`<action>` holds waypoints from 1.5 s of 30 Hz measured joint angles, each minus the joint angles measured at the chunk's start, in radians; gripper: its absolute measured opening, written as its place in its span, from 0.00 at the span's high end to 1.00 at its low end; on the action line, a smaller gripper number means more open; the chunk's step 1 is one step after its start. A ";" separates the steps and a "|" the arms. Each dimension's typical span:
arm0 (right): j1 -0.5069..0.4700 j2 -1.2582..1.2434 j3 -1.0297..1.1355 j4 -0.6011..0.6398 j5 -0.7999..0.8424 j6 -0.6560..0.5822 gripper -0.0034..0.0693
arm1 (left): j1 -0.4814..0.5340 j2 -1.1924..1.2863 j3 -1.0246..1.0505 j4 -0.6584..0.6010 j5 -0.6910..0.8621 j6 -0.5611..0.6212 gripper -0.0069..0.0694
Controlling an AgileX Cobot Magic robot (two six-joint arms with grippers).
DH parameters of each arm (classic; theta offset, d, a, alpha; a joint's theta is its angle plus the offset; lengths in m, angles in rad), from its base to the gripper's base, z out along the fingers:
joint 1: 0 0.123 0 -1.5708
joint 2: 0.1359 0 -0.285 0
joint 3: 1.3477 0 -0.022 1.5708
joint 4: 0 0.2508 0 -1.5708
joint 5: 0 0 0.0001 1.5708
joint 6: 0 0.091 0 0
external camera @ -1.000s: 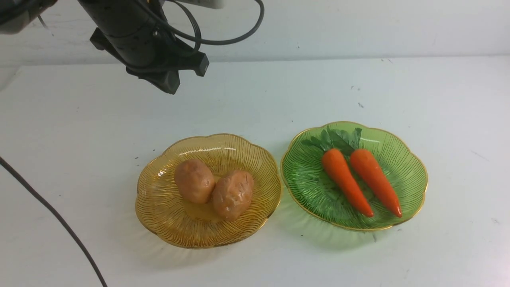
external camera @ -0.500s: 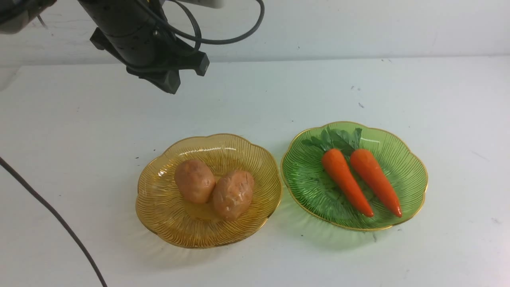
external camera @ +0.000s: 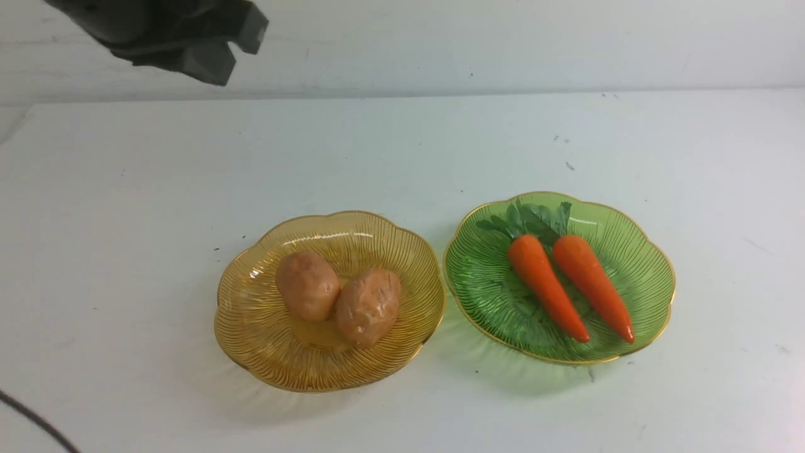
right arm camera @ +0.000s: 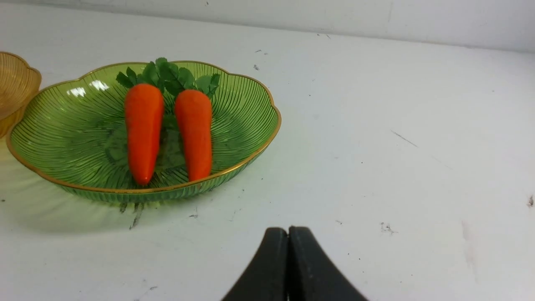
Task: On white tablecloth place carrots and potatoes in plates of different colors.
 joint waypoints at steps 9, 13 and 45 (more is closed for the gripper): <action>0.000 0.000 0.000 0.000 0.000 0.000 0.97 | 0.000 -0.429 0.560 0.000 0.002 0.007 0.91; 0.000 0.000 0.000 0.000 0.000 0.000 0.97 | 0.000 -0.660 0.849 -0.046 -0.188 0.000 0.91; 0.000 0.000 0.000 0.000 -0.001 0.000 0.97 | 0.052 -1.270 1.585 -0.003 -0.835 -0.065 0.91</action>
